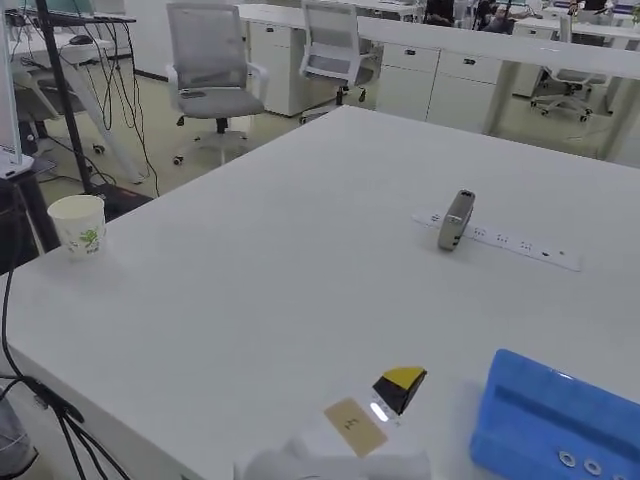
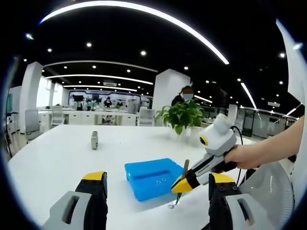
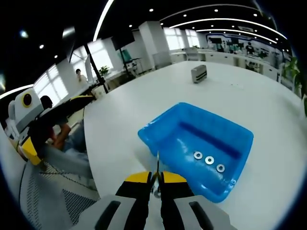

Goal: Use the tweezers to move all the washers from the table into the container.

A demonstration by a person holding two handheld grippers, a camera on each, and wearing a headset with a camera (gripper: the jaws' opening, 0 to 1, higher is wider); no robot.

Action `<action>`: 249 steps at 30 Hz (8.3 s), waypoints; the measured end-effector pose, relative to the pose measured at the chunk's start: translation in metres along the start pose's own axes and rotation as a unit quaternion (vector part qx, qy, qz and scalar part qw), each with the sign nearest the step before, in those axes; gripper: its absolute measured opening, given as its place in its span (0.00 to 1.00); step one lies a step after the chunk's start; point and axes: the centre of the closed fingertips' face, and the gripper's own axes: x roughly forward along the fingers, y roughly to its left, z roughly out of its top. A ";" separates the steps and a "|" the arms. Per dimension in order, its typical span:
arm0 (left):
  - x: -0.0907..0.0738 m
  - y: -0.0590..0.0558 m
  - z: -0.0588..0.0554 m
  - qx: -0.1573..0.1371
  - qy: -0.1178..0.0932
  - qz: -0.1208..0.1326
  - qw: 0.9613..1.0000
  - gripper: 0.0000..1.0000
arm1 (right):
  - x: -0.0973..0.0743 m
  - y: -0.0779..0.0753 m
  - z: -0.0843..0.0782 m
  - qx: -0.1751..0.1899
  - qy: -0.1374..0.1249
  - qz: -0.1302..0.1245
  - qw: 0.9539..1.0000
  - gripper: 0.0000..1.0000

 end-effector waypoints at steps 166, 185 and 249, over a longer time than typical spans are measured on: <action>0.001 0.002 -0.012 0.027 0.028 0.007 0.999 0.84 | 0.008 -0.006 0.099 -0.061 -0.120 -0.030 0.990 0.04; 0.002 0.002 -0.013 0.024 0.030 0.005 0.999 0.85 | -0.005 0.018 0.087 -0.058 -0.128 -0.014 0.990 0.04; 0.001 0.001 -0.015 0.026 0.034 0.000 0.999 0.84 | 0.014 0.017 0.004 -0.024 -0.021 -0.007 0.999 0.04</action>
